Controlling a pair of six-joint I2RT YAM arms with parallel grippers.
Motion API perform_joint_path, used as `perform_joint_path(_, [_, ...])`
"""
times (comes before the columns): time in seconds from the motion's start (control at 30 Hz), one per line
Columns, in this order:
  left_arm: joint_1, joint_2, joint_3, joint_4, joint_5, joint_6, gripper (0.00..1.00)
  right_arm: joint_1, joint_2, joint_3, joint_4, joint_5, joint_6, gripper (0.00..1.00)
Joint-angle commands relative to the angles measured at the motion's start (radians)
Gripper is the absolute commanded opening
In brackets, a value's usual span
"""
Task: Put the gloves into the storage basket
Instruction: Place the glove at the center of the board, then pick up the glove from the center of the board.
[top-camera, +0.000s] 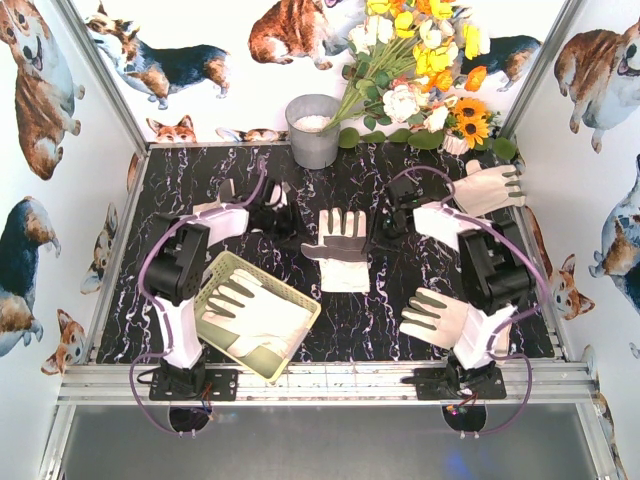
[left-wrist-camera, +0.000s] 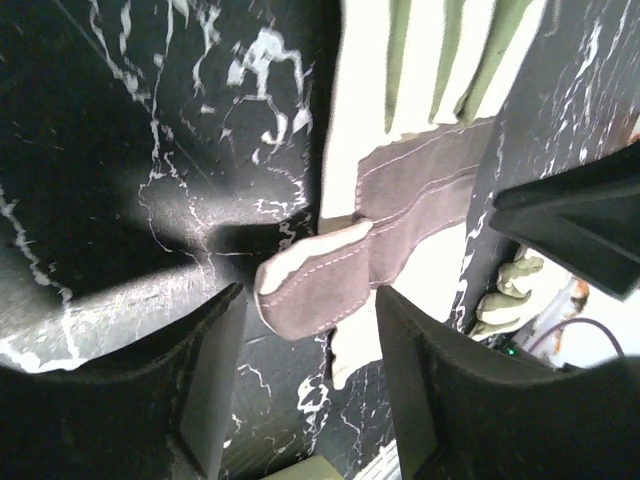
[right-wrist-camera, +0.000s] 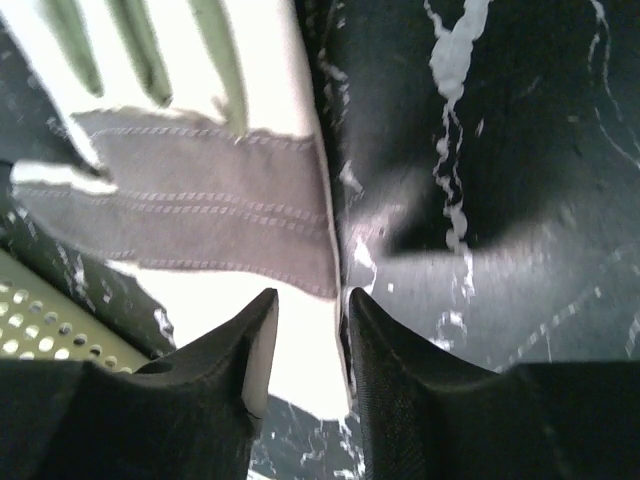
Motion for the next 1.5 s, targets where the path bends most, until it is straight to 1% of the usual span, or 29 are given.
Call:
perform_joint_path(0.0, [0.008, -0.119, 0.107, -0.137, -0.123, 0.094, 0.53, -0.007, -0.192, 0.057, -0.101, 0.024, -0.062, 0.40])
perform_joint_path(0.07, [0.009, -0.165, 0.144, -0.202, -0.194, 0.128, 0.58, -0.012, -0.253, 0.065, -0.174, 0.053, -0.073, 0.44])
perform_joint_path(0.13, [0.011, -0.218, 0.168, -0.257, -0.281, 0.157, 0.62, -0.025, -0.313, 0.065, -0.249, 0.077, -0.071, 0.46])
perform_joint_path(0.17, [0.012, -0.260, 0.174, -0.278, -0.324, 0.170, 0.68, -0.034, -0.340, 0.062, -0.283, 0.087, -0.067, 0.46])
perform_joint_path(0.27, [0.021, -0.373, 0.165, -0.310, -0.443, 0.189, 0.75, -0.065, -0.422, 0.036, -0.379, 0.119, -0.039, 0.49])
perform_joint_path(0.37, [0.041, -0.489, 0.120, -0.313, -0.524, 0.189, 0.80, -0.101, -0.494, -0.016, -0.467, 0.175, 0.012, 0.50])
perform_joint_path(0.5, [0.087, -0.621, 0.032, -0.309, -0.560, 0.159, 0.85, -0.144, -0.569, -0.078, -0.570, 0.289, 0.094, 0.51])
perform_joint_path(0.6, [0.110, -0.687, -0.023, -0.307, -0.557, 0.143, 0.85, -0.179, -0.613, -0.142, -0.603, 0.321, 0.179, 0.55])
perform_joint_path(0.67, [0.112, -0.715, -0.053, -0.305, -0.559, 0.143, 0.85, -0.200, -0.640, -0.192, -0.606, 0.334, 0.238, 0.58])
perform_joint_path(0.77, [0.113, -0.742, -0.087, -0.305, -0.562, 0.133, 0.85, -0.223, -0.668, -0.275, -0.553, 0.342, 0.307, 0.60])
perform_joint_path(0.9, [0.113, -0.768, -0.110, -0.296, -0.552, 0.123, 0.85, -0.255, -0.669, -0.319, -0.511, 0.343, 0.384, 0.61])
perform_joint_path(1.03, [0.113, -0.785, -0.116, -0.304, -0.554, 0.128, 0.86, -0.258, -0.653, -0.361, -0.520, 0.402, 0.470, 0.63])
perform_joint_path(1.3, [0.113, -0.788, -0.114, -0.320, -0.538, 0.148, 0.85, -0.260, -0.606, -0.432, -0.454, 0.418, 0.529, 0.63])
perform_joint_path(1.47, [0.113, -0.782, -0.108, -0.318, -0.524, 0.149, 0.86, -0.260, -0.505, -0.444, -0.395, 0.396, 0.529, 0.62])
